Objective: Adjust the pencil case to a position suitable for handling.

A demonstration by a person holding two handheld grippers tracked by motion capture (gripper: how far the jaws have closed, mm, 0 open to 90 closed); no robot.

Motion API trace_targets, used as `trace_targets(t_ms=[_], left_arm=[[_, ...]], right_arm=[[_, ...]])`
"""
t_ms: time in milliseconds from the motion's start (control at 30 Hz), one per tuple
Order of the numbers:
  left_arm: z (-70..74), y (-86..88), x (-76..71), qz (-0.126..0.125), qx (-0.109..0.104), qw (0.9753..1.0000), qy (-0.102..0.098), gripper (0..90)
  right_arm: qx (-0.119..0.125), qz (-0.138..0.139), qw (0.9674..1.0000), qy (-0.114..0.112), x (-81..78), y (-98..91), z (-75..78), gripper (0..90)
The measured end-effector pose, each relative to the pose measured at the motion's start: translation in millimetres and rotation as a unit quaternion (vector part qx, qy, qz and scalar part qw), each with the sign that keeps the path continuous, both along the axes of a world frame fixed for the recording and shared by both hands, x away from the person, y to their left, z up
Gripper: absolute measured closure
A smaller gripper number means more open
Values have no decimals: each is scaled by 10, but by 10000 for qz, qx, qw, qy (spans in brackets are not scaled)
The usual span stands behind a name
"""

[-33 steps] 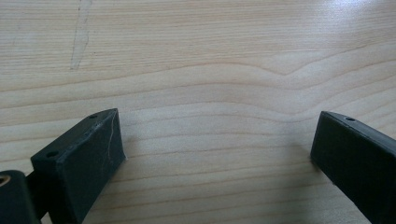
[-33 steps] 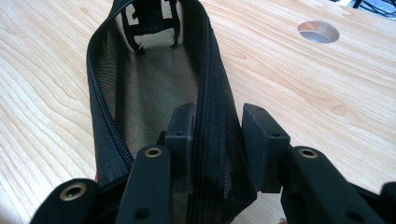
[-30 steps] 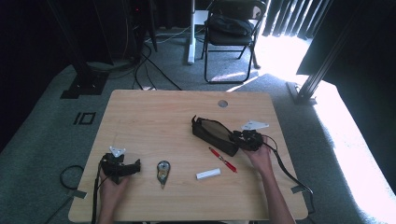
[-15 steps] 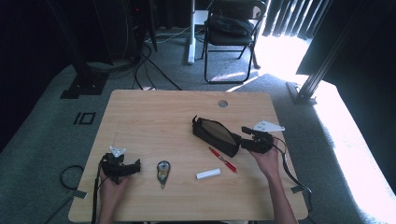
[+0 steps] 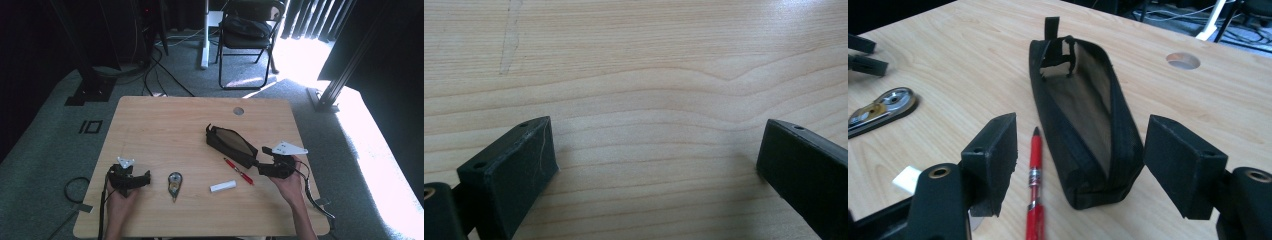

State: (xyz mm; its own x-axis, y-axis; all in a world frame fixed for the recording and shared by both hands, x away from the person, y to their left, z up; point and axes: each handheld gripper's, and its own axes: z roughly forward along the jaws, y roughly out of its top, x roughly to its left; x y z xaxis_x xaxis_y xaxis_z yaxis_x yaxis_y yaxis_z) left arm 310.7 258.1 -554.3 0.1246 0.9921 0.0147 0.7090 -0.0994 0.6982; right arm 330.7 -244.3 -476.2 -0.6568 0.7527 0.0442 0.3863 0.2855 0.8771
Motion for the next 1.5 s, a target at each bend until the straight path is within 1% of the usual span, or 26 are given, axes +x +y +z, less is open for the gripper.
trace_targets(t_ms=[167,233,333,467,600,633,800,933,1033,1133,1267,1400,1500], left_arm=[[0,-1,0,2,-3,10000,-3,26],[0,-1,0,2,-3,10000,-3,26],[0,-1,0,3,-3,10000,-4,26],[-1,-2,-2,8,-7,10000,-6,26],[0,-4,-8,11,-4,10000,-4,26],[-1,-5,-11,13,0,10000,-6,26],[-1,-6,-12,16,-5,10000,-7,26],[1,-8,-26,39,-2,10000,6,26],[-1,-8,-38,24,2,10000,-5,26],[0,-9,-40,23,-1,10000,0,26],[0,-8,-40,22,1,10000,0,26],[0,-8,-38,21,3,10000,0,26],[0,-8,-38,22,4,10000,0,26]], right_arm=[[-1,-24,10000,38,-56,-4,-35,264],[-62,-62,10000,26,-84,-11,-62,244],[-16,-72,10000,21,-98,-22,-78,244],[-84,-137,9999,18,-113,-19,-109,234],[-76,-157,9998,45,-114,-30,-142,232],[-89,-163,9998,78,-119,-32,-171,231],[-211,-201,9995,89,-151,-34,-229,225],[-273,-225,9993,72,-158,-48,-209,218],[-234,-282,9993,96,-154,-69,-191,213],[-250,-256,9993,93,-158,-62,-197,212],[-451,-186,9987,115,-189,13,-256,207],[-421,-177,9989,115,-202,27,-270,207],[-446,-166,9988,119,-213,34,-278,207]])
